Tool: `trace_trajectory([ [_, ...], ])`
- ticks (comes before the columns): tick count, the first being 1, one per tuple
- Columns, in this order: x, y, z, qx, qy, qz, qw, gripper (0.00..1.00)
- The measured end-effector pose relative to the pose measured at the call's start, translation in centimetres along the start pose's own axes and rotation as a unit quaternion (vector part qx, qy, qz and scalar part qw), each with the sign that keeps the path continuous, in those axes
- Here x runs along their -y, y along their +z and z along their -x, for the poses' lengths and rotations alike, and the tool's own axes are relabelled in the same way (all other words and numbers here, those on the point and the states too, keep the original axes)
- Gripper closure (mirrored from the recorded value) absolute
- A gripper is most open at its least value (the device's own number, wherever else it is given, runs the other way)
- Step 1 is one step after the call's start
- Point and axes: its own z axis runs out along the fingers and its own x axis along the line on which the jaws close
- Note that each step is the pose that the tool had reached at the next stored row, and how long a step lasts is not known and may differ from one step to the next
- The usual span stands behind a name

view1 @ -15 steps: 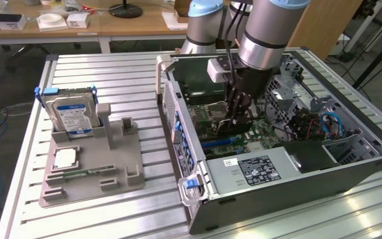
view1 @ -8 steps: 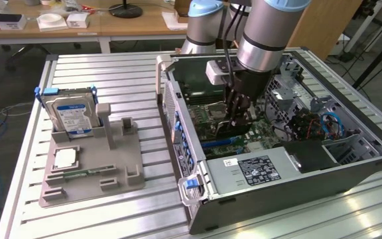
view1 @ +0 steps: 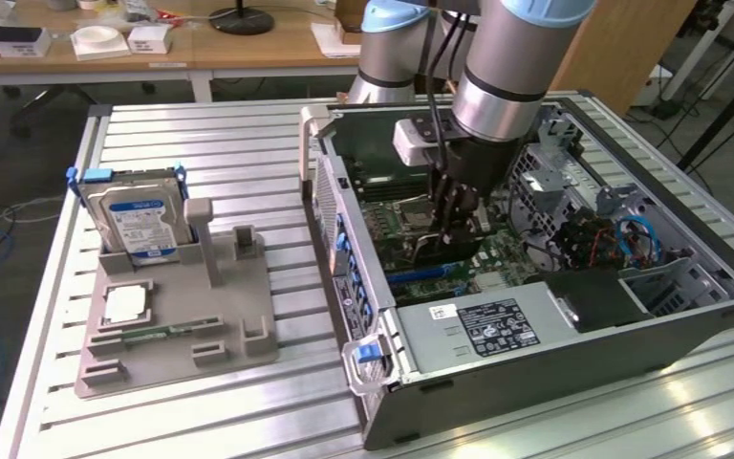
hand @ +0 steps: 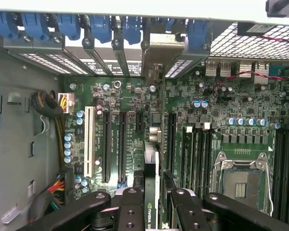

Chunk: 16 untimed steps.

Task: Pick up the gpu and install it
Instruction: 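Insert the gpu into the slot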

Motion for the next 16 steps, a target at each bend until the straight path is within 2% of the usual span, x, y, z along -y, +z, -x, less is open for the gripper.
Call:
trace_trajectory([
  [16,-0.26,1.31,0.1,-0.0001,0.0,0.0,1.0,0.74],
])
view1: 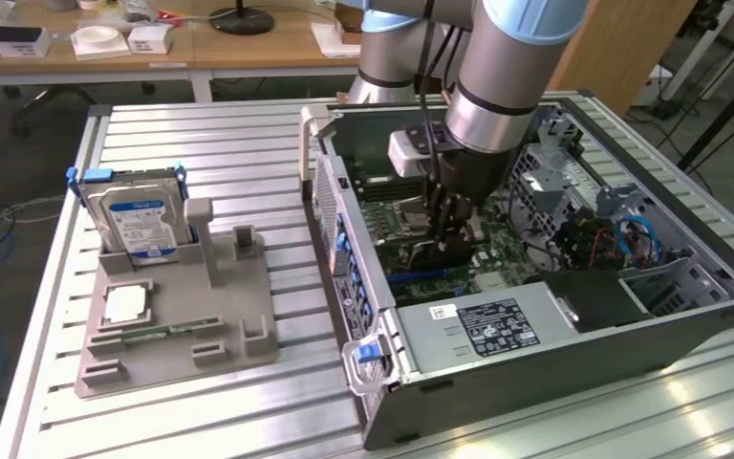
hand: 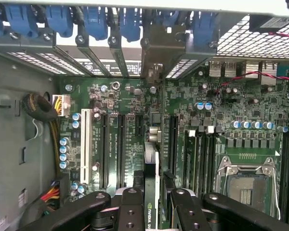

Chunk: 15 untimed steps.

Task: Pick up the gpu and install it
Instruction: 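Insert the gpu into the slot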

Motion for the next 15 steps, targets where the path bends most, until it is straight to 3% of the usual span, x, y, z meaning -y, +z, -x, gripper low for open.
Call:
trace_trajectory([
  [15,-0.06,0.46,0.22,-0.0002,0.0,0.0,1.0,0.74],
])
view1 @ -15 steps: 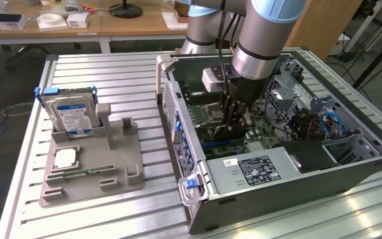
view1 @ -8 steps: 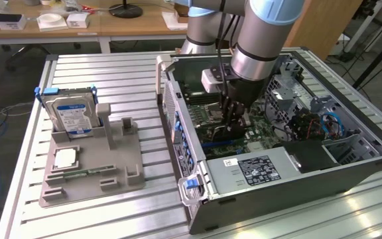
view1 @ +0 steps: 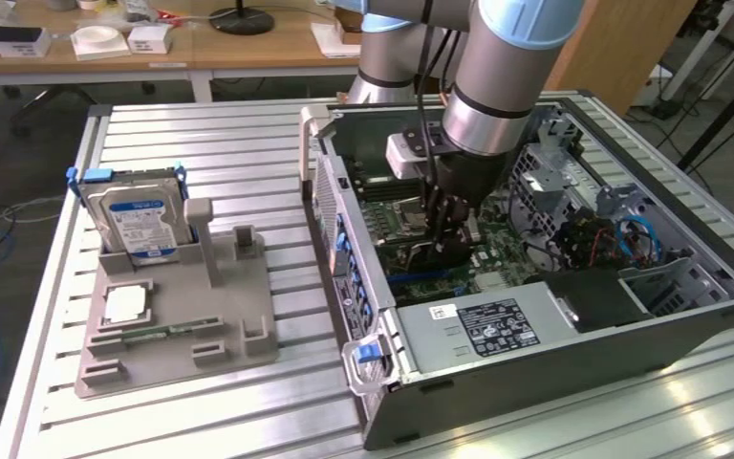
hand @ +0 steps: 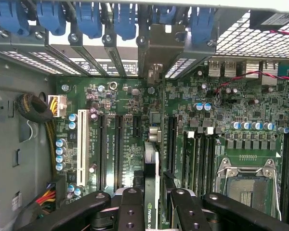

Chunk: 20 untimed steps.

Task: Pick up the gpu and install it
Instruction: 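Insert the gpu into the slot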

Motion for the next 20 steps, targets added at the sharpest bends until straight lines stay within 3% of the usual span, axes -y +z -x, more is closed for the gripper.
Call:
trace_trajectory([
  [20,-0.27,0.19,-0.03,0.0001,0.0,0.0001,1.0,0.74],
])
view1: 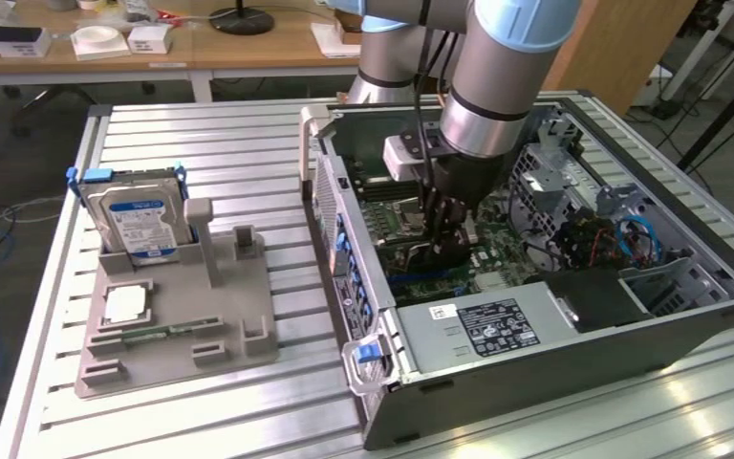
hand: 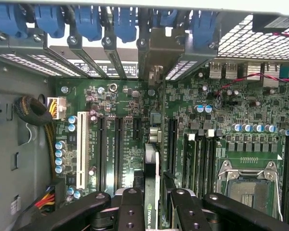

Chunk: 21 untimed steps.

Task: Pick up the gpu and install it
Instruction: 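Insert the gpu into the slot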

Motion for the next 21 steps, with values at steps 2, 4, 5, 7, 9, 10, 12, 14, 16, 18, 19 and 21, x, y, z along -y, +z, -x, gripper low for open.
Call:
trace_trajectory([
  [2,0.0,-0.07,0.0,-0.0001,0.0,0.0,1.0,0.74],
  [4,-0.02,-0.07,0.0,0.0,0.0,0.0,1.0,0.74],
  [5,-0.08,-0.07,0.01,0.0,0.0,-0.0001,1.0,0.74],
  [7,-0.38,-0.04,0.0,-0.0014,0.0,0.0001,1.0,0.74],
  [9,-0.47,-0.04,0.01,-0.0016,0.0,0.0001,1.0,0.74],
  [10,-0.47,-0.03,0.0,-0.0017,0.0,0.0001,1.0,0.74],
  [12,-0.47,0.01,0.03,-0.0016,0.0,0.0,1.0,0.74],
  [14,-0.48,0.04,0.04,-0.0015,0.0,0.0,1.0,0.74],
  [16,-0.48,0.08,0.09,-0.0012,0.0,0.0001,1.0,0.74],
  [18,-0.48,0.1,0.16,-0.0011,0.0,0.0001,1.0,0.74],
  [19,-0.48,0.12,0.2,-0.0011,0.0,0.0001,1.0,0.74],
  [21,-0.47,0.22,0.21,-0.0011,0.0,0.0001,1.0,0.74],
])
